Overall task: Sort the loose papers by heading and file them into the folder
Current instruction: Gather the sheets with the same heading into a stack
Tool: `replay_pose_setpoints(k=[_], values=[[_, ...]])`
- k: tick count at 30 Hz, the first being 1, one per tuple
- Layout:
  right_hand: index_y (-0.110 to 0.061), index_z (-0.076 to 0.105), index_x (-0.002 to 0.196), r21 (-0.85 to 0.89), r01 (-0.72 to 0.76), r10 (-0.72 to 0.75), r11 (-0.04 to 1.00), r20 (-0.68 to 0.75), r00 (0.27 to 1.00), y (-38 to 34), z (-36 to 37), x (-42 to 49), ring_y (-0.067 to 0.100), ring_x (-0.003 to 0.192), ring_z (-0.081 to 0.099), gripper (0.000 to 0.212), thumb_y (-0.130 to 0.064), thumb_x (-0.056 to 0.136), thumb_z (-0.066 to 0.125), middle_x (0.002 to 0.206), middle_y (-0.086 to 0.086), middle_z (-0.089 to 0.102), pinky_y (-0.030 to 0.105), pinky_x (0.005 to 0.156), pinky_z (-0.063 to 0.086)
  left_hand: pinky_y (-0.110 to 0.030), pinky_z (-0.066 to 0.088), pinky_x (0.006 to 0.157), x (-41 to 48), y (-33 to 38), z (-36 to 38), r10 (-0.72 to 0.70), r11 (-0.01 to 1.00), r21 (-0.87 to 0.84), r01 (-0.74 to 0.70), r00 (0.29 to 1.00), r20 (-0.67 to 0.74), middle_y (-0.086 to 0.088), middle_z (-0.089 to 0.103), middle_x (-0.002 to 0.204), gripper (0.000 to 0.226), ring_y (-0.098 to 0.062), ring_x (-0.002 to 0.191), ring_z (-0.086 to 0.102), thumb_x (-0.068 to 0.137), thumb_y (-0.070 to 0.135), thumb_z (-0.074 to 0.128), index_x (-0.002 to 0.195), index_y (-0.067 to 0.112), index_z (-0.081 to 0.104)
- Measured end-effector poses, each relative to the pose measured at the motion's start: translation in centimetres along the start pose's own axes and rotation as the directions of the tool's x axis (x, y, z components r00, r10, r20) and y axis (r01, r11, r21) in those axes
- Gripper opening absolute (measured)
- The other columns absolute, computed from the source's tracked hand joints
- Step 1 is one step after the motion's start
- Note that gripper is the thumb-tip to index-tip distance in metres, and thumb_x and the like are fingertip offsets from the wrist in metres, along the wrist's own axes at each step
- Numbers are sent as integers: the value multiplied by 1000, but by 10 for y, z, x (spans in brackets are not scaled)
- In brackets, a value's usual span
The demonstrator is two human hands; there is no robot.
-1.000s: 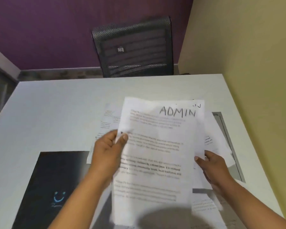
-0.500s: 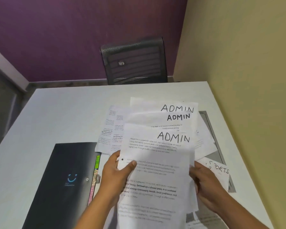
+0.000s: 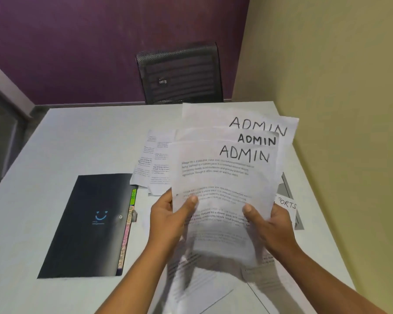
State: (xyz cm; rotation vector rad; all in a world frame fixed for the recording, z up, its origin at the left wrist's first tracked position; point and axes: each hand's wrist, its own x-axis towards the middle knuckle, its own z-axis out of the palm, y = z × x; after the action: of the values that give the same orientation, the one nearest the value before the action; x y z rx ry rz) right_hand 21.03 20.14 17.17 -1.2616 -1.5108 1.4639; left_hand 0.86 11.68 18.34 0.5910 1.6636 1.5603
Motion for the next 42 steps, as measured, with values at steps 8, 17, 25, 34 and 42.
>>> replay_pose_setpoints(k=[8,17,25,34,42], values=[[-32,72,91,-68,21,-18,997,45,999,3,-5,-13,-2,84,73,19,-15,84,76,86,-27,75,14,69,56,-21,58,72,-8,-11,-5,51,995,84,-57,996,72,10,78,89,19,-10,88,74,82,10,77,98,19,75],[-34,66,90,-64,4,-2,998,27,1000,11,-7,-23,-11,83,68,28,-13,79,81,81,-26,72,9,63,53,-19,59,70,-15,-30,-1,38,984,171,-46,998,53,16,76,81,24,-4,81,74,72,13,86,89,24,73],[-22,68,99,-18,4,-5,1000,-53,999,12,-11,-26,-8,82,70,27,-13,78,81,77,-21,75,8,61,53,-14,55,69,-24,-23,-1,73,987,143,-80,996,52,23,75,78,19,1,80,72,80,12,79,85,29,72],[-27,74,91,-92,187,-179,978,92,980,2,-18,-11,6,89,69,33,3,78,79,93,-13,75,18,73,56,-8,51,78,-11,-24,-3,155,961,212,-175,982,108,24,75,88,31,3,89,70,75,7,83,90,33,73],[-24,47,62,-99,-57,64,993,64,996,20,-15,-4,0,34,42,39,-7,86,72,36,-20,49,8,41,32,-29,59,67,2,-38,-4,-25,973,229,4,996,87,0,74,80,22,-12,70,68,71,43,82,81,27,70]])
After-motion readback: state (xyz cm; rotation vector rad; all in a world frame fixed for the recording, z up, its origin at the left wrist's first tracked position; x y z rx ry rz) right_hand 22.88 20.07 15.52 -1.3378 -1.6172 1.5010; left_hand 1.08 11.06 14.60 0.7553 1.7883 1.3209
